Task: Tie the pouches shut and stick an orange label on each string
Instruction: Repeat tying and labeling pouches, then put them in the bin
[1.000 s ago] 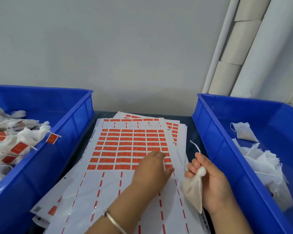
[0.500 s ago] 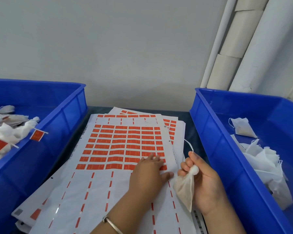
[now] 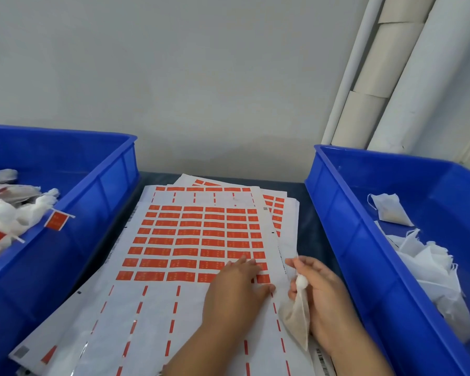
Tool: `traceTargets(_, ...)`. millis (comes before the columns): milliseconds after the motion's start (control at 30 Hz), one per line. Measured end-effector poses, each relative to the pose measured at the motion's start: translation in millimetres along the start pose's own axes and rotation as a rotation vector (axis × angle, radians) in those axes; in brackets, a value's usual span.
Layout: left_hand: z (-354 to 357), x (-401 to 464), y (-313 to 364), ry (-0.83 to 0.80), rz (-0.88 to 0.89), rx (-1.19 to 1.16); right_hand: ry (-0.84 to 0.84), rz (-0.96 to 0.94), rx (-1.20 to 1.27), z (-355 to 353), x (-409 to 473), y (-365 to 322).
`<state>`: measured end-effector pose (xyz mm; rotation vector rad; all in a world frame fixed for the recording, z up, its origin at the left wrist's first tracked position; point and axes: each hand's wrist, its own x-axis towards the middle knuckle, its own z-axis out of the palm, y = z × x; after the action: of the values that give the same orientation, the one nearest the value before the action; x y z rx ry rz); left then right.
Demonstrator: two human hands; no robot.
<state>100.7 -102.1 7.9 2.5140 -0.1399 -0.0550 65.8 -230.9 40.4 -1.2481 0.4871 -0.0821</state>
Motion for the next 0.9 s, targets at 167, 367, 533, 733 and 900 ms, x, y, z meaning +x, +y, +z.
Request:
traceTargets(167, -0.2, -0.1, -0.3, -0.002, 0.03, 0.03, 0.124, -0.094, -0.516, 1.6, 4.7, 2.5)
traceTargets(367, -0.7, -6.3, -5.5, 0.024, 0.052, -0.088, 0.102, -0.011, -0.5, 1.7, 5.9, -4.3)
traceTargets(533, -2.1, -11.4, -3.9, 0.039, 0.058, -0.211, -0.088, 0.03, -0.541, 1.7, 1.1, -11.0)
traceTargets(733, -5.0, -12.4, -4.2, 0.046, 0.081, -0.22, -0.104, -0.011, -0.512, 1.8, 3.9, -6.8)
traceTargets(900, -7.0, -15.3, -0.8, 0.028, 0.075, -0.241, -0.09, -0.026, -0.497, 1.1, 4.3, -4.5)
